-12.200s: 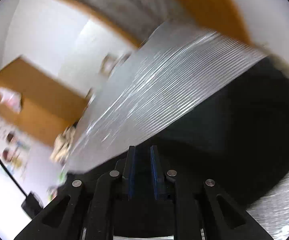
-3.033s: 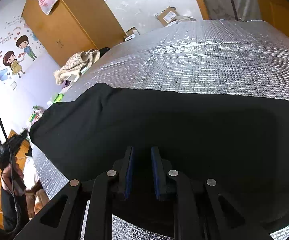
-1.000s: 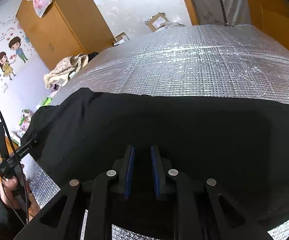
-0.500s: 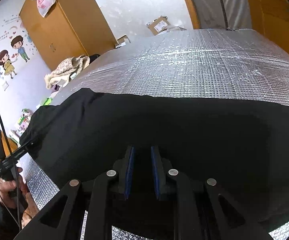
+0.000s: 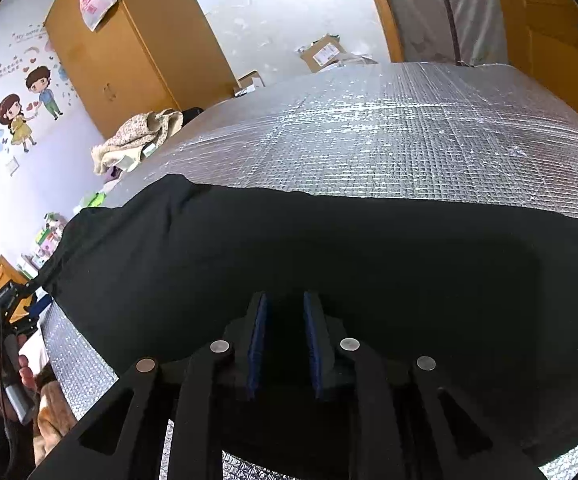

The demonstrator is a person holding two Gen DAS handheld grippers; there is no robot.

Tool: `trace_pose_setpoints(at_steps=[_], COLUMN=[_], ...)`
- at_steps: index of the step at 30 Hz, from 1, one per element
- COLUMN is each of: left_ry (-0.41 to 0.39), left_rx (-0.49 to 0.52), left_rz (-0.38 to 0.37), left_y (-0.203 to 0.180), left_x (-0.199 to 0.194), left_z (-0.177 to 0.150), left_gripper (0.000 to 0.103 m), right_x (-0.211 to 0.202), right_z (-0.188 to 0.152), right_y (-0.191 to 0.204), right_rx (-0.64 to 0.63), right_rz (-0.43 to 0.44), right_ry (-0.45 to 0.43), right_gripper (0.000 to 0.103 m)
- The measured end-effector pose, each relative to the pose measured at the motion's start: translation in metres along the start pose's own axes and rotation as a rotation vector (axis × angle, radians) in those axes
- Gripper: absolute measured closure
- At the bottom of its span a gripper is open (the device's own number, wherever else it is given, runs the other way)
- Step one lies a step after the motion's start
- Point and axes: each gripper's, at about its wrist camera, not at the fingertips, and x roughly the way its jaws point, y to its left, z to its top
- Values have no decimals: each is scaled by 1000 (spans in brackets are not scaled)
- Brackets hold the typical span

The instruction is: Fold clothes

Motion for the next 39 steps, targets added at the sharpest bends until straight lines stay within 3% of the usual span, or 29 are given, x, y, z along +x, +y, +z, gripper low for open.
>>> trace_pose_setpoints(at_steps=[5, 16, 18, 20, 25, 30, 36, 39], left_ry=[-39, -27, -21, -15, -13, -48, -92, -91], left_rx=[-11, -12, -18, -47, -50, 1, 170, 285], left_rz=[66, 106, 112, 94, 60, 22, -108, -178], left_y=[5, 4, 6, 13, 16, -2, -56, -90], left_x=[0, 31, 33, 35, 34, 26, 7, 0], left_z=[9, 30, 33, 36, 37, 40, 43, 36], left_gripper=[53, 54, 62, 74, 86, 90, 91, 91], right_x=[0, -1, -2, -2, -2, -2, -4, -11], right_z=[-1, -2, -2, -1, -1, 0, 1, 3], right_y=[0, -1, 0, -1, -1, -3, -5, -8], right_rx=[3, 8, 7, 6, 7, 12, 20, 38], right_rz=[4, 9, 9, 8, 9, 16, 28, 76], right_ry=[-1, -4, -4, -5, -5, -4, -3, -16], right_gripper=[82, 82, 82, 82, 82, 82, 82, 81])
